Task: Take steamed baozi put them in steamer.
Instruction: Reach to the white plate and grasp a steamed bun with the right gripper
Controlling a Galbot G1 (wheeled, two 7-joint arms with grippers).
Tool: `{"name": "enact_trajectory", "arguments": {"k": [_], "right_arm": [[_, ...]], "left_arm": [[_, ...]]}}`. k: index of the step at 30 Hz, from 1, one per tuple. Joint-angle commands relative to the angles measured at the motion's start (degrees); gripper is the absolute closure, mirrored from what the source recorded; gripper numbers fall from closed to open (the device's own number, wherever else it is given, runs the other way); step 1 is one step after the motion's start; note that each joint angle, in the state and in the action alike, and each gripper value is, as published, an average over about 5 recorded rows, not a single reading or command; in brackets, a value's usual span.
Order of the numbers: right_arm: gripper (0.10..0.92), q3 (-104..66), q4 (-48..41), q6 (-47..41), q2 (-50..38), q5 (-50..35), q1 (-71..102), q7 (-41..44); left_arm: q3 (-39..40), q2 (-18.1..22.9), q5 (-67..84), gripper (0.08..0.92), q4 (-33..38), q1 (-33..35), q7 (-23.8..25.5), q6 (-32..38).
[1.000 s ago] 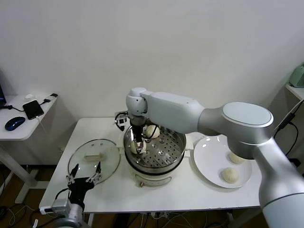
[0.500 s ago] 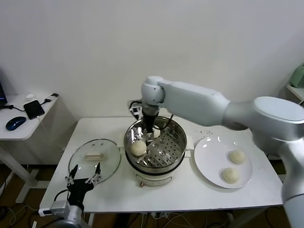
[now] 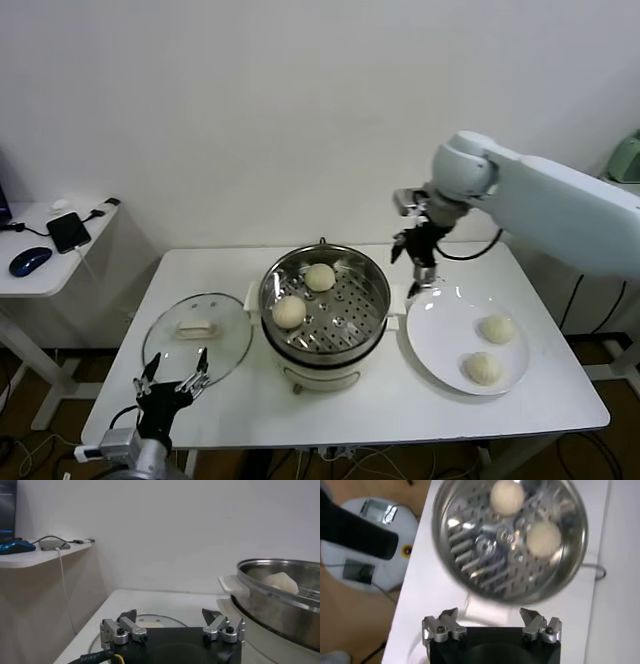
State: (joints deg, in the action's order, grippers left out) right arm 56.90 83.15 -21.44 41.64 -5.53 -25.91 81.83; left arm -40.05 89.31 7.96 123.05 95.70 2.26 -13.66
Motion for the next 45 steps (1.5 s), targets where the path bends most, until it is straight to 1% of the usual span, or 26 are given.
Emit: {"name": "enact_trajectory", "arguments": {"k": [1, 4, 17, 31, 45], "right_arm": [[0.202, -12.2, 3.1, 9.6, -13.0, 16.1, 19.5, 3.6], [0.203, -17.4, 0.8, 10.4, -11.1, 19.1, 25.4, 3.1], [0.203, -25.4, -7.7, 12.4, -4.5, 25.2, 37.5, 1.9], [0.203, -28.3, -12.8, 13.5, -1.4, 28.9, 40.5, 0.8], [0.203, -28.2, -14.5, 13.8, -0.2, 29.7, 40.4, 0.1]], "left_arm": [[0.1, 0.6, -0.5, 0.177, 0.1, 1.6, 0.1, 0.1], [0.0, 0.8, -0.9, 0.177, 0.1, 1.9, 0.1, 0.1], [-0.3, 1.2, -1.4, 0.177, -1.4, 1.6, 0.1, 0.1], [-0.5, 1.0, -1.4, 0.177, -2.9, 0.8, 0.1, 0.1], [-0.5, 1.0, -1.3, 0.177, -4.0, -0.1, 0.1, -0.1]]}}
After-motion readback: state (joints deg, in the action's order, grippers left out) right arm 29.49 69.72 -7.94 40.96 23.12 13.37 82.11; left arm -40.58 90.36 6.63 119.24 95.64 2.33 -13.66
